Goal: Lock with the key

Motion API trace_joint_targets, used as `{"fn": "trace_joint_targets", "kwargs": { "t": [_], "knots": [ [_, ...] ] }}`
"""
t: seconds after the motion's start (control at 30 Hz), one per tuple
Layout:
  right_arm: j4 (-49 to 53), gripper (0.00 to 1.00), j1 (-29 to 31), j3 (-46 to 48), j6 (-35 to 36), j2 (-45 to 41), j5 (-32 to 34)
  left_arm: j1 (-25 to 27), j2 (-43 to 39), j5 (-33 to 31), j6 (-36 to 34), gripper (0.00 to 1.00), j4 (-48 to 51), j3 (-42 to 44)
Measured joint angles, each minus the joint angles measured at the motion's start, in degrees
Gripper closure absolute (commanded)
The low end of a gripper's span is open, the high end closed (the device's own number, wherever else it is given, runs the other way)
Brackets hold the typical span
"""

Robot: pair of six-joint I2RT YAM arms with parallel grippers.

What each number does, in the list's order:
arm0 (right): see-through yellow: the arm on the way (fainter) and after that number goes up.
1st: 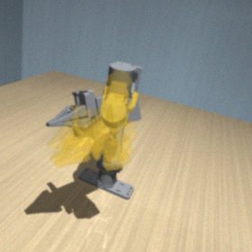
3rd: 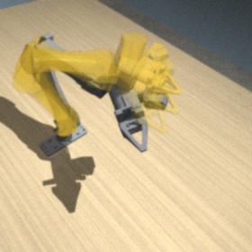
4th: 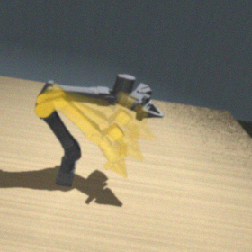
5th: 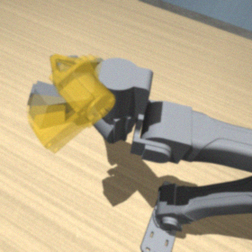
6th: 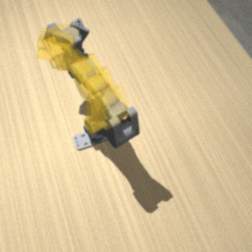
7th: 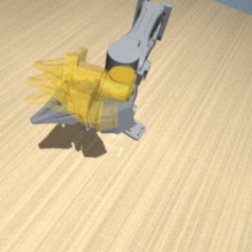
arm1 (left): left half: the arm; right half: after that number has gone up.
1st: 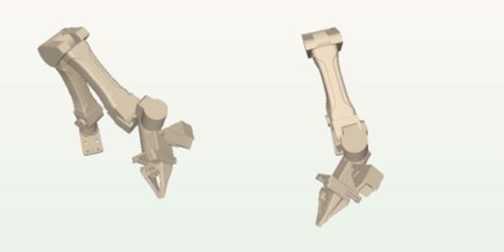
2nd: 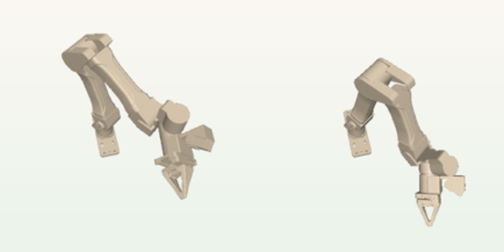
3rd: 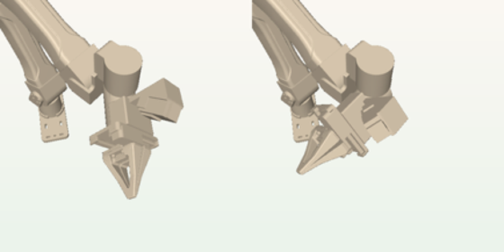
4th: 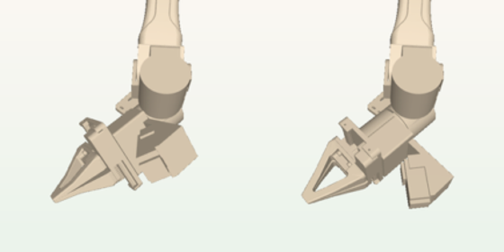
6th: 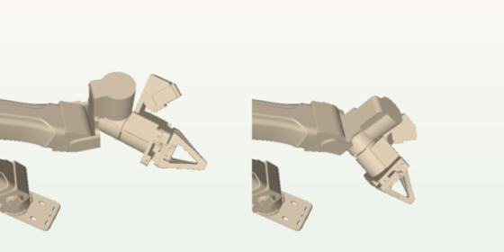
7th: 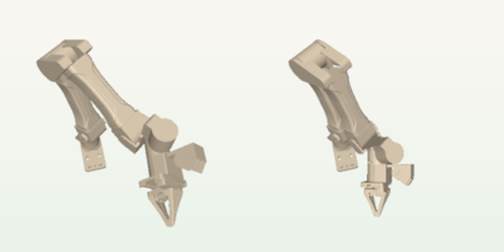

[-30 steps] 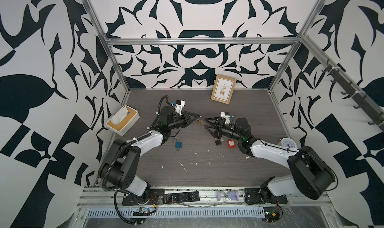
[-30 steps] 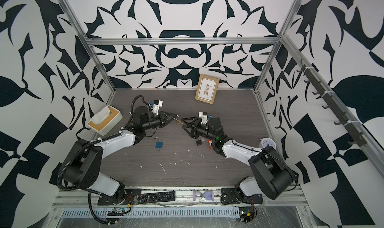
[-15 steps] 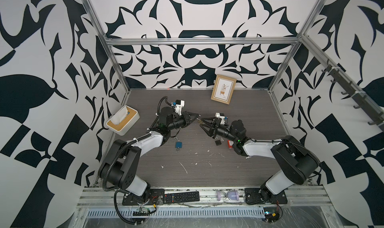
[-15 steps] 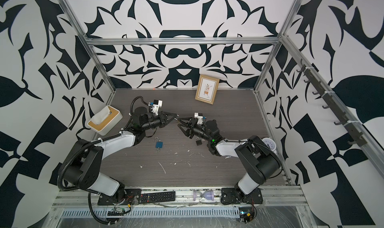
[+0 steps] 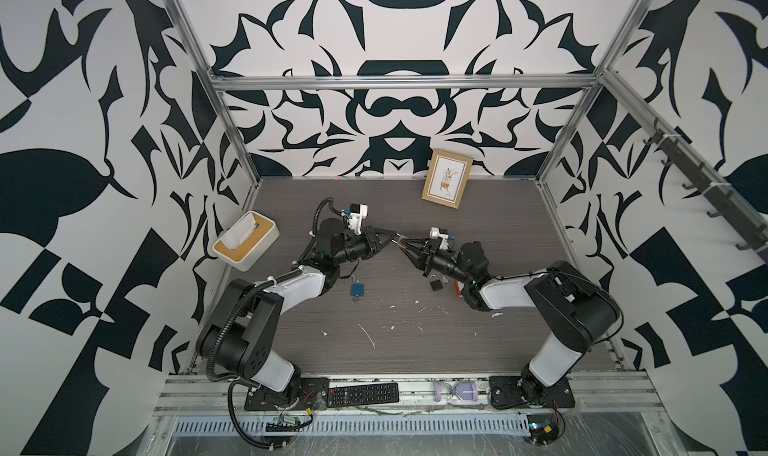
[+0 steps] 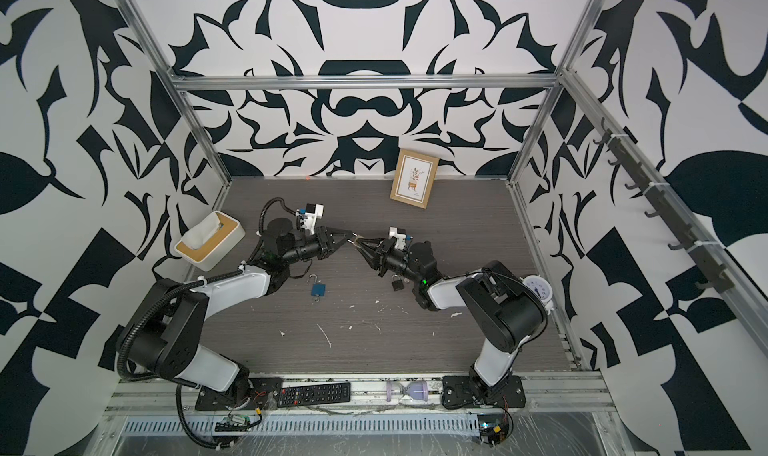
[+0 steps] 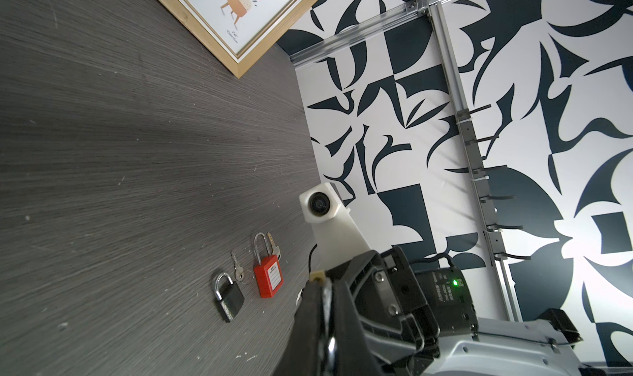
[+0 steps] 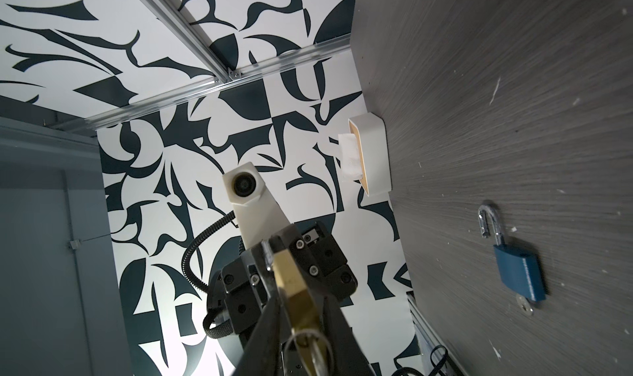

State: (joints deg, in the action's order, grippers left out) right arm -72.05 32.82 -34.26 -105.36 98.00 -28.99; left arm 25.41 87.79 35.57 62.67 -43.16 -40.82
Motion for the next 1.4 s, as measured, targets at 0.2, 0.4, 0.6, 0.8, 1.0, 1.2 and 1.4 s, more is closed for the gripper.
{"fn": "trace_joint_targets", "kwargs": {
  "t": [0.2,0.4,0.6,0.8,1.0,1.2,1.4],
  "knots": [
    [-3.69,0.84,-0.63,0.00,-0.68,1.51,-0.72,-0.07,0.26,0.74,2.38,1.00,-3.58,0.98],
    [-5.42,1.00,-1.55,-0.04,-0.31,1.62,-1.64,-0.24,1.88,1.79,6.34,1.00,-7.80,1.09],
    [-5.73,1.00,-2.03,-0.90,2.01,1.57,-4.55,-0.26,2.01,2.29,8.46,0.66,-9.44,1.14],
    [-0.48,1.00,-3.89,-1.36,8.68,-0.76,-10.32,0.37,-0.35,4.70,7.06,0.20,-5.86,2.54],
    [3.08,1.00,-8.55,1.31,16.48,-6.23,-15.91,-0.09,-12.17,3.10,-1.14,0.02,8.33,2.95],
    [23.39,1.00,-11.58,1.99,35.08,-16.09,-22.36,-0.28,-23.71,0.26,-9.03,0.09,17.70,4.17],
    [41.99,1.00,-12.09,1.55,56.52,-25.00,-26.43,-0.26,-21.03,2.95,-8.68,0.14,14.29,9.31]
  ]
}}
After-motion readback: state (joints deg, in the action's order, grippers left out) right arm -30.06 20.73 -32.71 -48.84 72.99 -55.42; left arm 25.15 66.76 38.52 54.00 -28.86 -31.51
